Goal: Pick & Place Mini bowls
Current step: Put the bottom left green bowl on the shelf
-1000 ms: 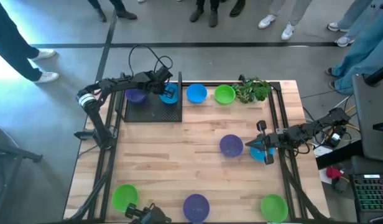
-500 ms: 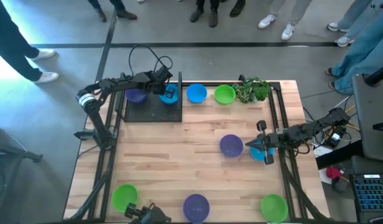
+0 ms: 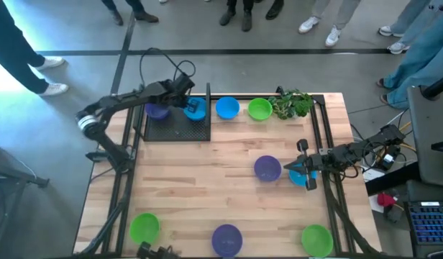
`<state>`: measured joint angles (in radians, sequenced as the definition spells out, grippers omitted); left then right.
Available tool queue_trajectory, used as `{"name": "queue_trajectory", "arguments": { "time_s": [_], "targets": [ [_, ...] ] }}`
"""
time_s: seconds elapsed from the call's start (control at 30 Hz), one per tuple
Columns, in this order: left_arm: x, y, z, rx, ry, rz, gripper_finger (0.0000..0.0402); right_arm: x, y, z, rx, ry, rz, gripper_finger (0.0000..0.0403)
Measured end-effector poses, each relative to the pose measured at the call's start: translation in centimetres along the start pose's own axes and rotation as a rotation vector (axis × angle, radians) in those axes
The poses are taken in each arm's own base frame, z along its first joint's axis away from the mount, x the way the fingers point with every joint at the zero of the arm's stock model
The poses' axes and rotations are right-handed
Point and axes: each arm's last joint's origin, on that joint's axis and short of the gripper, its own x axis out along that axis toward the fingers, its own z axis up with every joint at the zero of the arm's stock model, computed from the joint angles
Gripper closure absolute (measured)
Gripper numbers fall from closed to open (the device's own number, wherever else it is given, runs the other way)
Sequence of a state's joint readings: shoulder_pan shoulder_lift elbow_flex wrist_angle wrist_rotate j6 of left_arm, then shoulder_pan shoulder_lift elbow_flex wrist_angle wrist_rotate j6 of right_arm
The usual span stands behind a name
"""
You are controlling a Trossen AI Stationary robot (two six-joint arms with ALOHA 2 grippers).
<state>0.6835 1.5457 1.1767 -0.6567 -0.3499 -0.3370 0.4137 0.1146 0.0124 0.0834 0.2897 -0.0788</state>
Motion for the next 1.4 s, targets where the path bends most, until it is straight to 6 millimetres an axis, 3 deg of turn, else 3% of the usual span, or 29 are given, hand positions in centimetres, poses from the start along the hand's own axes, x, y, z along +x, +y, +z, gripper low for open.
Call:
{"name": "queue_trajectory", "arguments": {
  "time_s": [0.27, 0.43, 0.77, 1.03, 1.4],
  "targets": [
    [-8.4, -0.1, -2.2, 0.112, -0.115, -0.012, 0.0356, 0.0, 0.0, 0.0, 0.0, -0.001, 0.0, 0.0394],
    [-12.1, -0.5, -4.4, 0.196, -0.135, -0.079, 0.0356, 0.0, 0.0, 0.0, 0.0, -0.001, 0.0, 0.0394],
    [-17.0, -3.4, -10.3, 0.465, -0.083, -0.249, 0.0364, 0.0, 0.0, 0.0, 0.0, -0.002, 0.0, 0.0394],
    [-21.5, -5.3, -15.8, 0.683, -0.079, -0.492, 0.0387, 0.0, 0.0, 0.0, 0.0, -0.002, 0.0, 0.0394],
    [-25.3, -5.2, -21.6, 0.846, -0.066, -0.689, 0.0388, 0.0, 0.0, 0.0, 0.0, -0.003, 0.0, 0.0394]
  ]
}}
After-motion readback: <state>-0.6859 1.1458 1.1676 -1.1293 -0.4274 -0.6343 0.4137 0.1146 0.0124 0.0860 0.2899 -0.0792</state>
